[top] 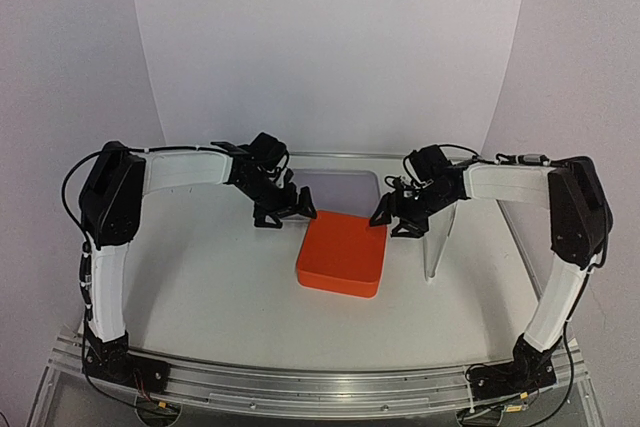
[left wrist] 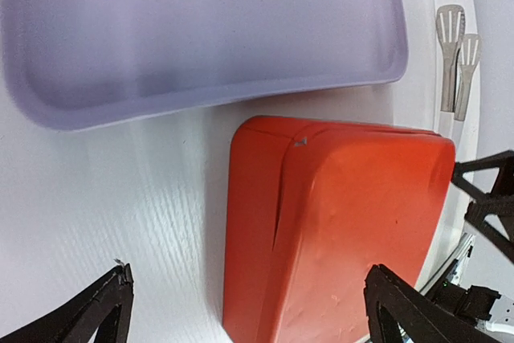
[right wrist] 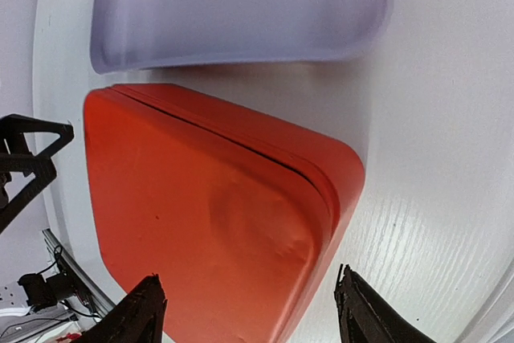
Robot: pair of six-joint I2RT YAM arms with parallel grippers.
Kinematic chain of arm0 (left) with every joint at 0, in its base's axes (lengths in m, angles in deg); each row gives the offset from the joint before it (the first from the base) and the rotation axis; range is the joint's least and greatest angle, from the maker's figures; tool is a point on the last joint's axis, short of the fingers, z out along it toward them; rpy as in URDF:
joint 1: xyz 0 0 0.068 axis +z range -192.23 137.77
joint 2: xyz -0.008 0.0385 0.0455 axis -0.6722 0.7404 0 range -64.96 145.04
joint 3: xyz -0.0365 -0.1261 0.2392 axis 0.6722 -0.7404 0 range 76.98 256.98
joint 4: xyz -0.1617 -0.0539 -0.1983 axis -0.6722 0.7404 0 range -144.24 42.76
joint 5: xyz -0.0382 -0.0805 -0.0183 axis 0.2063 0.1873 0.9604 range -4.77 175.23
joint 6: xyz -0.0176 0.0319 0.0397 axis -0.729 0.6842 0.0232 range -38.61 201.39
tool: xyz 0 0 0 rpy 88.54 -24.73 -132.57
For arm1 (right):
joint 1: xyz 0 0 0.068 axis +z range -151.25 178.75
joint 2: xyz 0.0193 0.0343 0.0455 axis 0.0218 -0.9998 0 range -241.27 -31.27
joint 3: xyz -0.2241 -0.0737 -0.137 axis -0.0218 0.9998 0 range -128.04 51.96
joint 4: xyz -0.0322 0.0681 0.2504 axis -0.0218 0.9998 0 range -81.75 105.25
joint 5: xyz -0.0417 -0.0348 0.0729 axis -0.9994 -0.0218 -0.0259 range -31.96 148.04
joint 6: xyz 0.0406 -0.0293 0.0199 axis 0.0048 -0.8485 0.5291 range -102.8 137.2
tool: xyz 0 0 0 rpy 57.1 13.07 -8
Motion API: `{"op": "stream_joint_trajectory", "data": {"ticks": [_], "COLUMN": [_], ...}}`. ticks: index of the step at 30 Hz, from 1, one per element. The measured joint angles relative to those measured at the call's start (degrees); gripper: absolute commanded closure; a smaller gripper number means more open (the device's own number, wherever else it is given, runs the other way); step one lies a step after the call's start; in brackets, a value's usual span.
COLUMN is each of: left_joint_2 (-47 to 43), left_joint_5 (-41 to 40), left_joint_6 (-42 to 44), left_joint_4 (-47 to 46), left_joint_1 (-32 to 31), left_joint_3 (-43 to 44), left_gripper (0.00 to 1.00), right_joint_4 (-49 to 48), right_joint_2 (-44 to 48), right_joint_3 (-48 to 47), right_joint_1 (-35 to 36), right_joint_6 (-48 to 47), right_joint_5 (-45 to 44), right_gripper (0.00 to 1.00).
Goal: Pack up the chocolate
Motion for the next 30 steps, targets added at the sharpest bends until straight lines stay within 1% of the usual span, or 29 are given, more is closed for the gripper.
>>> {"op": "stream_joint_trajectory", "data": {"ticks": [3, 6, 10, 14, 17, 20, 24, 30], "left_joint_2": [-5.7, -7.2, -5.6, -1.9, 0.7, 3.7, 6.7, 8.8], "left_joint_5": [-0.7, -0.5, 1.3, 6.8, 9.6, 11.4, 13.5, 16.6], "left_joint_6": [0.0, 0.8, 4.4, 10.3, 14.6, 18.1, 20.6, 21.1], "left_joint_4": [-0.3, -1.8, -4.4, -8.7, -10.1, -10.2, -10.2, -10.3], "left_joint_1": [0.1, 0.1, 0.4, 1.9, 3.1, 3.8, 3.7, 3.6], "left_joint_3": [-5.1, -5.5, -4.1, -1.6, 0.1, 2.3, 3.8, 4.3], "left_gripper": [0.0, 0.0, 0.0, 0.0, 0.0, 0.0, 0.01, 0.03], "right_joint_4": [0.7, 1.6, 2.9, 4.9, 6.0, 6.3, 6.2, 6.8], "right_joint_2": [-0.5, -1.7, -4.3, -6.3, -6.8, -7.3, -10.0, -11.7], "right_joint_3": [-3.8, -6.8, -9.1, -9.3, -9.2, -9.6, -11.3, -11.3], "right_joint_1": [-0.4, -0.7, -1.4, -2.6, -3.2, -3.4, -3.8, -4.3], "right_joint_6": [-4.0, -10.3, -19.1, -26.6, -30.9, -33.8, -35.7, -37.1], "right_joint_5": [-0.1, -0.2, -0.3, 1.9, 3.3, 3.8, 5.2, 9.1], "right_gripper": [0.29, 0.29, 0.29, 0.29, 0.29, 0.29, 0.29, 0.29]}}
